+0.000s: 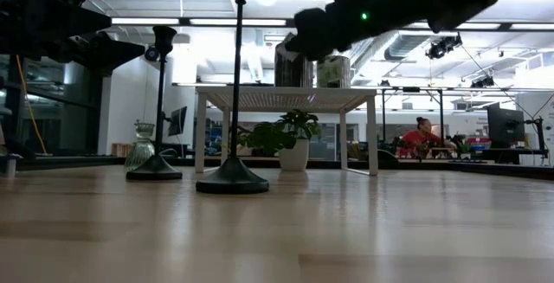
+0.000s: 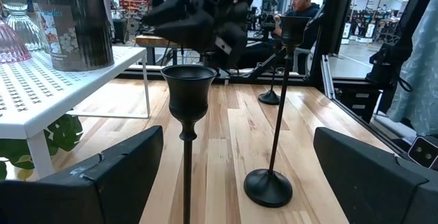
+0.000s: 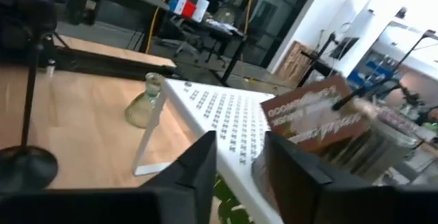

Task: Pick & Place candle stick holders
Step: Put the brown scented candle on the shelf aligned with the other scented candle

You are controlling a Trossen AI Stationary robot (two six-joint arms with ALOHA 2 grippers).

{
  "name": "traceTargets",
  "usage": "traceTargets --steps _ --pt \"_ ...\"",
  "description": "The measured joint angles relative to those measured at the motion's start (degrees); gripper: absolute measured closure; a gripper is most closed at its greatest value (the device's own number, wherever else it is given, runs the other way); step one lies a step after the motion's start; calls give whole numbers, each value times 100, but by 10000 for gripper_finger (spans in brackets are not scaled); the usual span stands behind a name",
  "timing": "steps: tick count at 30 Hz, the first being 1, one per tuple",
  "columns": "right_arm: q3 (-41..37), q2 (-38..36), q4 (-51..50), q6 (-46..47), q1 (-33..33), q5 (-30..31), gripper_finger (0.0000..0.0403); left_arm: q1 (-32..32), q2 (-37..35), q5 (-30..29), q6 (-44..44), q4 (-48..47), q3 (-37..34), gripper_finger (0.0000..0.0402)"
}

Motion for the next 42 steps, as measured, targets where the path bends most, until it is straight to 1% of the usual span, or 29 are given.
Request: traceTargets --steps 5,9,10,12,18,23,42 --pt "-61 0 -127 201 -213 -492 345 1 0 1 -1 0 -1 29" --pt "-59 0 -334 493 -504 -1141 388 0 0 2 -1 -1 -2 29" --pt "-59 0 -374 594 -571 -1252 393 2 2 2 -1 1 0 29" --pt "-59 0 -442 827 -708 -1358 397 1 1 2 0 0 -1 29" --pt "-59 2 -506 1482 -1008 -1371 399 2 2 2 -1 -1 -2 29" --pt "-59 2 -505 1814 -1189 -1389 399 2 1 1 0 0 0 29" --pt "-59 2 -451 1883 -1677 -1431 399 2 0 2 1 1 -1 29"
